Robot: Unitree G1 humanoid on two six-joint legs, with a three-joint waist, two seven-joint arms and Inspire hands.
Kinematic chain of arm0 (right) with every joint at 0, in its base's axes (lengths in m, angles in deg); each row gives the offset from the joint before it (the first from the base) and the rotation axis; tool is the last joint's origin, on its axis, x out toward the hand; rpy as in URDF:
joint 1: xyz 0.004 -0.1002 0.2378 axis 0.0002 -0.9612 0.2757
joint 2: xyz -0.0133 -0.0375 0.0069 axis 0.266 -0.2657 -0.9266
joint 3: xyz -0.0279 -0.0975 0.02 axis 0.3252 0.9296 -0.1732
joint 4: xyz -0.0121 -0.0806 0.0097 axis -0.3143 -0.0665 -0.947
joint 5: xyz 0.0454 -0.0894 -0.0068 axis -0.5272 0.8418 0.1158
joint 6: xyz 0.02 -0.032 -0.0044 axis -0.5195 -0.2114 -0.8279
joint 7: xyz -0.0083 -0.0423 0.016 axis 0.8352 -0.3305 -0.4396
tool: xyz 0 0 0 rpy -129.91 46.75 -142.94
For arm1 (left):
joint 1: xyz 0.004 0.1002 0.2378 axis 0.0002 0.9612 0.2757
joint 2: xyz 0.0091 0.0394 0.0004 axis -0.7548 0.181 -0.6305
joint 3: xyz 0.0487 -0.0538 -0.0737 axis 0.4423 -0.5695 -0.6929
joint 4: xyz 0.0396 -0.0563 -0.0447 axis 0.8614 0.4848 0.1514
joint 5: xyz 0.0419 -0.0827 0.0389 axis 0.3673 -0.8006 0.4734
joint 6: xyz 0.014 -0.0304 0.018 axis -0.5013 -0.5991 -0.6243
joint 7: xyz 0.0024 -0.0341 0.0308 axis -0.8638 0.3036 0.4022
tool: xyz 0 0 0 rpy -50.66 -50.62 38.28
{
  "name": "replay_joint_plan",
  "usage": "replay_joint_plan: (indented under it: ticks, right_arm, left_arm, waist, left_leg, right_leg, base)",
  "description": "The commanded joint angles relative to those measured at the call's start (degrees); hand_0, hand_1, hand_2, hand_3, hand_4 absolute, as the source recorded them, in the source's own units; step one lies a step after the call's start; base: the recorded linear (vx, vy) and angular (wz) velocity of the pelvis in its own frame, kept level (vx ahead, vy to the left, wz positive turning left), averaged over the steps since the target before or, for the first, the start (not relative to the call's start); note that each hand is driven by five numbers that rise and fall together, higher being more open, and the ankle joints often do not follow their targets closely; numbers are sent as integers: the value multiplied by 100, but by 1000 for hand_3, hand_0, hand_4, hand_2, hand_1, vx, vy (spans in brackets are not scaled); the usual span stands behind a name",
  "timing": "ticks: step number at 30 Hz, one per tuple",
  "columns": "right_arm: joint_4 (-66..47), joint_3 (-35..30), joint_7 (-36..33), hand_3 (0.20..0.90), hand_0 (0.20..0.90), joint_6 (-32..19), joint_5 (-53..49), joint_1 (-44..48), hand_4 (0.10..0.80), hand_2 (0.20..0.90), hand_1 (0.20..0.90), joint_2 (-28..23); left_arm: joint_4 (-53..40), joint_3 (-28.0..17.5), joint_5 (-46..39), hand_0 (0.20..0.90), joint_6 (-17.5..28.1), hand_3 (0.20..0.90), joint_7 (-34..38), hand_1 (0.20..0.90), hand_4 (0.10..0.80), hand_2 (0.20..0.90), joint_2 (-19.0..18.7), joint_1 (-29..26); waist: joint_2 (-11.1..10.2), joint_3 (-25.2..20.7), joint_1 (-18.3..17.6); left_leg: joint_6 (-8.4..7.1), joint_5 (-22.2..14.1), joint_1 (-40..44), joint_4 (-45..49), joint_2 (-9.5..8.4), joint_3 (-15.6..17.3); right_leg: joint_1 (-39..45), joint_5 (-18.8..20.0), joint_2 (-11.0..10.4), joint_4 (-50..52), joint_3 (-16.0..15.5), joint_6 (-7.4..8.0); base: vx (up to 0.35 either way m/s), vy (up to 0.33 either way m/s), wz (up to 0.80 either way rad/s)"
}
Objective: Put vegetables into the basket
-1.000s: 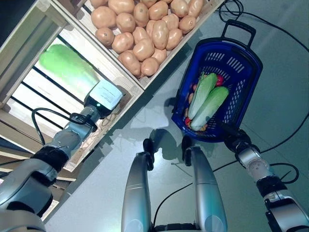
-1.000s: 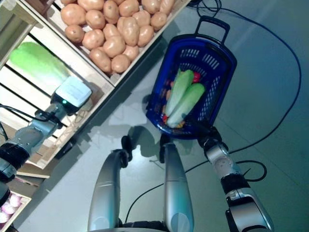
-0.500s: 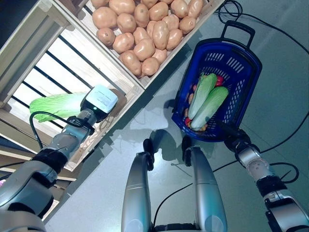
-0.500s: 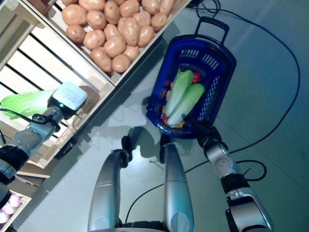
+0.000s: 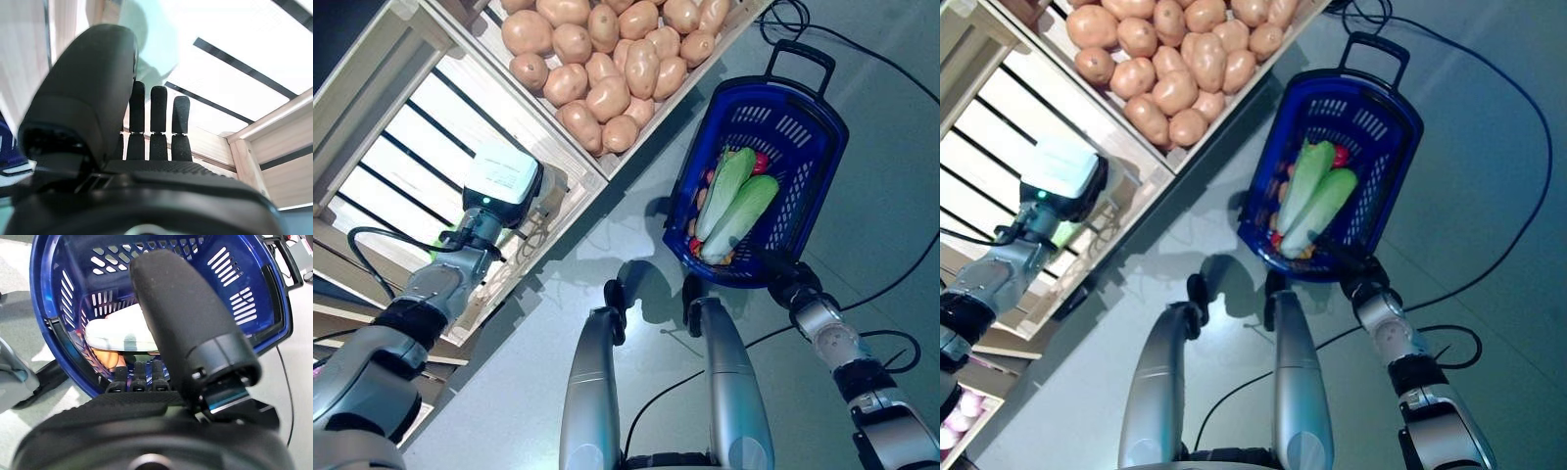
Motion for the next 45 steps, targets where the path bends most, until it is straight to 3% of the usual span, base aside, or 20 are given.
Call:
replay_joint_plan:
  ticks: [1, 3, 4, 5, 18, 28, 40, 45]
  right_arm:
    - [-675, -434, -161, 900, 900, -94, 247, -179, 800, 900, 900, -194]
    - [-701, -434, -199, 900, 900, -103, 251, -184, 800, 900, 900, -185]
    - [-704, -440, -183, 900, 900, -107, 264, -194, 800, 900, 900, -177]
    - [-705, -440, -181, 900, 900, -109, 267, -197, 800, 900, 900, -175]
    - [-721, -456, -186, 900, 900, -121, 305, -202, 800, 900, 900, -128]
    - [-677, -451, -153, 900, 900, -208, 346, -266, 800, 900, 900, -9]
    - [-610, -580, -136, 900, 900, -227, 626, -216, 800, 900, 900, 256]
    - [-507, -552, -94, 900, 900, -217, 594, -170, 800, 900, 900, 238]
  left_arm:
    - [-427, -764, -196, 300, -89, 300, 394, 300, 400, 300, -148, 22]
    - [-452, -793, -352, 340, -121, 340, 402, 340, 427, 340, -134, 42]
    - [-471, -825, -393, 862, -136, 862, 371, 862, 775, 862, -105, 66]
    - [-475, -831, -409, 900, -139, 900, 373, 900, 800, 900, -101, 73]
    - [-535, -884, -651, 900, -145, 900, 332, 900, 800, 900, 17, 167]
    - [-616, -1241, -1906, 900, 13, 900, 283, 900, 800, 900, 363, 468]
    - [-946, -1766, -4604, 900, 507, 900, -1881, 900, 800, 900, 1180, 710]
    - [-975, -1780, -4705, 900, 404, 900, -1964, 900, 800, 900, 1171, 638]
  waist:
    - [27, -20, 74]
    - [28, -20, 84]
    - [27, -20, 93]
    - [27, -20, 93]
    - [15, -20, 112]
    - [12, -20, 167]
    - [17, -20, 213]
    - [13, -20, 206]
  left_leg:
    - [89, 133, 242, -506, -389, 155]
    - [90, 141, 234, -519, -390, 150]
    - [87, 149, 224, -529, -390, 144]
    - [85, 150, 223, -531, -390, 142]
    - [66, 226, 245, -642, -393, 98]
    - [62, 282, 214, -692, -440, 56]
    - [116, 361, 250, -847, -461, 35]
    - [131, 390, 303, -913, -449, 38]
  right_leg:
    - [342, 564, -125, -446, -224, 216]
    - [330, 564, -130, -443, -233, 219]
    - [325, 568, -135, -452, -243, 225]
    - [325, 569, -136, -455, -245, 227]
    - [350, 601, -120, -535, -274, 237]
    - [364, 641, -96, -611, -288, 241]
    - [399, 688, -58, -703, -325, 249]
    - [458, 722, -57, -796, -337, 243]
  base:
    - [0, 0, 0]
    - [-15, -17, 3]
    - [0, 0, 0]
    - [0, 0, 0]
    - [-3, -3, 1]
    - [-1, -2, 0]
    - [-4, -4, 2]
    - [11, -6, 4]
